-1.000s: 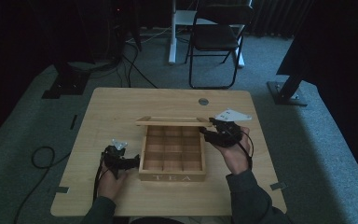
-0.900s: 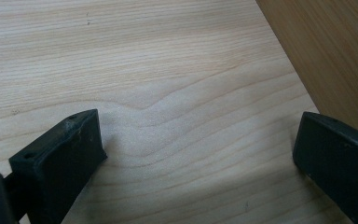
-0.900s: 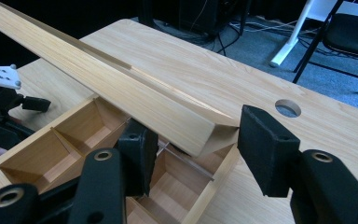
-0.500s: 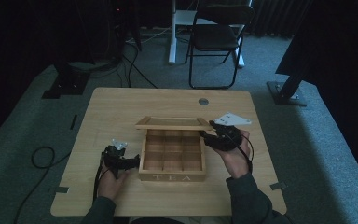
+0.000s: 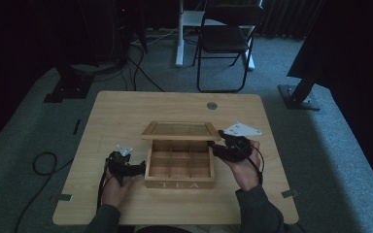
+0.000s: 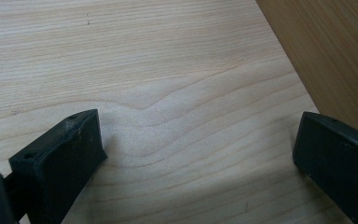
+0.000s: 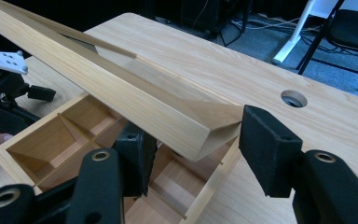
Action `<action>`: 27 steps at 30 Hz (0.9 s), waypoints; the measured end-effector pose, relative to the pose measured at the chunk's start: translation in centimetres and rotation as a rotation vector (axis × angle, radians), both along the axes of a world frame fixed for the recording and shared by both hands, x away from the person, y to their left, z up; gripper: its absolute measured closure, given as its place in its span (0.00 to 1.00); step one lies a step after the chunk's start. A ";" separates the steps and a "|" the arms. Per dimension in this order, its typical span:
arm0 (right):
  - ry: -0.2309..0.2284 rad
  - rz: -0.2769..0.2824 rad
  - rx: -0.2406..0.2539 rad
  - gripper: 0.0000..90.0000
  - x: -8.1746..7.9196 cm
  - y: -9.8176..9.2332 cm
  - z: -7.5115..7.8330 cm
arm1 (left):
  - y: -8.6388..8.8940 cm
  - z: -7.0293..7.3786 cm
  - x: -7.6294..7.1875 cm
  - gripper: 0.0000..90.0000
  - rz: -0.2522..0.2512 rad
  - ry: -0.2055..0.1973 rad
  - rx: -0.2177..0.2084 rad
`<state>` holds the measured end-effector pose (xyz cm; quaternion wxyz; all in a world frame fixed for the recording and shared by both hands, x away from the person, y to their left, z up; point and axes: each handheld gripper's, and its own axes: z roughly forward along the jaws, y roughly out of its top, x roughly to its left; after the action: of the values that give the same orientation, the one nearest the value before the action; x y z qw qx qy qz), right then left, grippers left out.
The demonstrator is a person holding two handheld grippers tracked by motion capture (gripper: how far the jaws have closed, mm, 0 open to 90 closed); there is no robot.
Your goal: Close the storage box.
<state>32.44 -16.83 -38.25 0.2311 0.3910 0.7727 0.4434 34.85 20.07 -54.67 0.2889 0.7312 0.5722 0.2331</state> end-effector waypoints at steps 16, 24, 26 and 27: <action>0.010 0.013 0.011 0.49 -0.7 -0.2 -1.2 | 0.0 0.0 0.0 0.02 -0.001 0.003 0.000; 0.008 0.014 -0.002 0.49 -1.1 -0.1 -1.7 | 0.0 0.0 0.0 0.02 -0.002 0.004 0.003; 0.008 0.013 -0.001 0.49 -1.2 -0.1 -1.8 | 0.0 0.0 0.0 0.02 -0.003 0.005 0.004; 0.011 0.012 0.001 0.49 -1.2 -0.1 -1.8 | 0.0 0.0 0.0 0.02 -0.003 0.005 0.003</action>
<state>31.22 -16.98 -40.07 0.2242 0.3887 0.7762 0.4429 34.84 20.10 -54.63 0.2867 0.7330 0.5716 0.2317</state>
